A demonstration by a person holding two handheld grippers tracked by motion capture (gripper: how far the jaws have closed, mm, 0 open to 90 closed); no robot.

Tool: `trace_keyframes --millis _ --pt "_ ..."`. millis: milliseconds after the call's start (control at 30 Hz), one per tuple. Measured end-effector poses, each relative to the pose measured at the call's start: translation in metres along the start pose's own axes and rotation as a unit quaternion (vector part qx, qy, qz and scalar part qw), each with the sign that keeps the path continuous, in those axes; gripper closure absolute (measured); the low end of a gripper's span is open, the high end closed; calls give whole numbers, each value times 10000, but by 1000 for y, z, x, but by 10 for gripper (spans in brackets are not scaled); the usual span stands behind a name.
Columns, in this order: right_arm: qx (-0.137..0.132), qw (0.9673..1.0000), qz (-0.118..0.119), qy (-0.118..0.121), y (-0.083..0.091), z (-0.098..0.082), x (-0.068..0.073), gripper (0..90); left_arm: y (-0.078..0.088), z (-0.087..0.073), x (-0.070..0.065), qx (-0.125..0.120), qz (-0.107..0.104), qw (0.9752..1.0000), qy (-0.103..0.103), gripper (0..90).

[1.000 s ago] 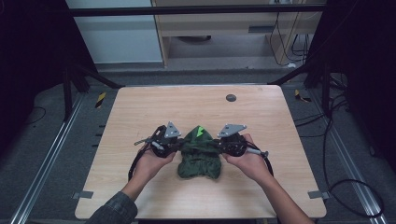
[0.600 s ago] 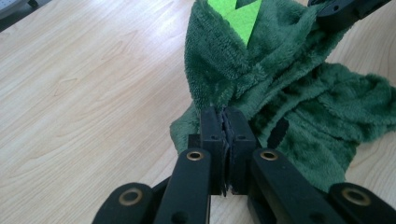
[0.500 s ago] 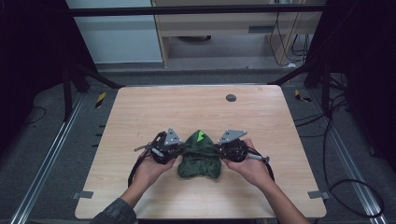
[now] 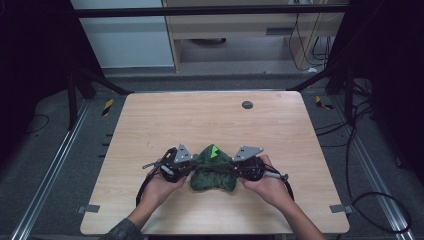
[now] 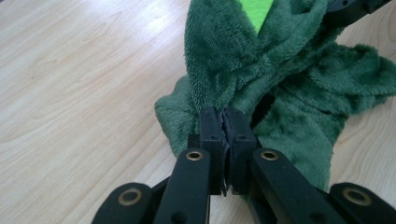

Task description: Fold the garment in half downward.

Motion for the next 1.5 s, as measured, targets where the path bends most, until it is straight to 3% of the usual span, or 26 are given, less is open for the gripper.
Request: trace_keyframes --millis 500,1233,1500 --pt "29 10000 -9 72 3 -11 10 793 0 -12 -11 -57 -8 9999 -103 862" --pt "55 10000 12 66 4 -23 17 774 -3 -29 -16 -79 31 9999 -72 819" --pt "36 10000 0 61 4 -22 16 821 -5 -29 -15 -66 4 10000 -38 884"
Point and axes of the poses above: each handheld gripper's, and its own axes: y roughly backward along the jaws, z roughly out of its top, x roughly to its left, the point moved 6 cm from there along -y, roughly forward along the jaws, and after that the axes turned 5 degrees about y, right-handed, at the moved point
